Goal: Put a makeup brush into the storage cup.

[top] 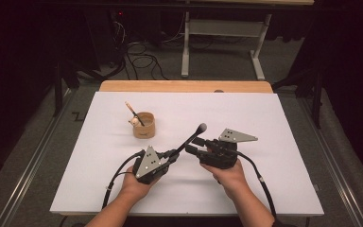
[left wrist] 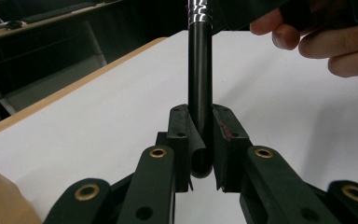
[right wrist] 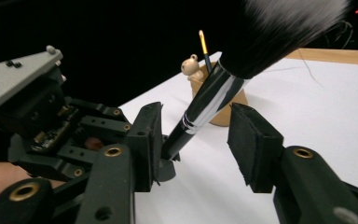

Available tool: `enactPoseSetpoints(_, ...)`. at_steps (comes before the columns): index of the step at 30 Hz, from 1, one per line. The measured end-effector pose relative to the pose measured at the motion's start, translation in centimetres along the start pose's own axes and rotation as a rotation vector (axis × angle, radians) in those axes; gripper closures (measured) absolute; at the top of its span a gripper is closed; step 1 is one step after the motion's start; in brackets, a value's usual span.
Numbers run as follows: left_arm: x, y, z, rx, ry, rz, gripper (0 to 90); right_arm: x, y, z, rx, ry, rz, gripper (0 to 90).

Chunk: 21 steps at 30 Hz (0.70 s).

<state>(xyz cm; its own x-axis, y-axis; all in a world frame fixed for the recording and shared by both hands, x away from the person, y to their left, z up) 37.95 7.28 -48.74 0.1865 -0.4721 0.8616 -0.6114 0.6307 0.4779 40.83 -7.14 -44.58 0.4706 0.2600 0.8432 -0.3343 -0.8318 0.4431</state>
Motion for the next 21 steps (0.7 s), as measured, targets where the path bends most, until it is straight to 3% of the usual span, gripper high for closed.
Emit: enactPoseSetpoints(21,-0.06,-0.12,0.20,-0.010,-0.004,0.004,79.2,0.15,0.01,0.35,0.079,-0.085,0.044,68.1)
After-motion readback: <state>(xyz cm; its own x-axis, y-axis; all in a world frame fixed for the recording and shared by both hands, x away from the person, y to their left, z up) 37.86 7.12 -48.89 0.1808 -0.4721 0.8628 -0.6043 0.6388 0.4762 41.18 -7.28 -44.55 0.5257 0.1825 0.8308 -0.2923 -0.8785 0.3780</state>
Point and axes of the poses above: each handheld gripper's, and its own axes: y roughly backward along the jaws, x roughly out of its top, z roughly to its right, the point moved 7 cm from there along -y, roughly forward along the jaws, and after that the axes turned 12 degrees about -z, right-handed, at the moved point
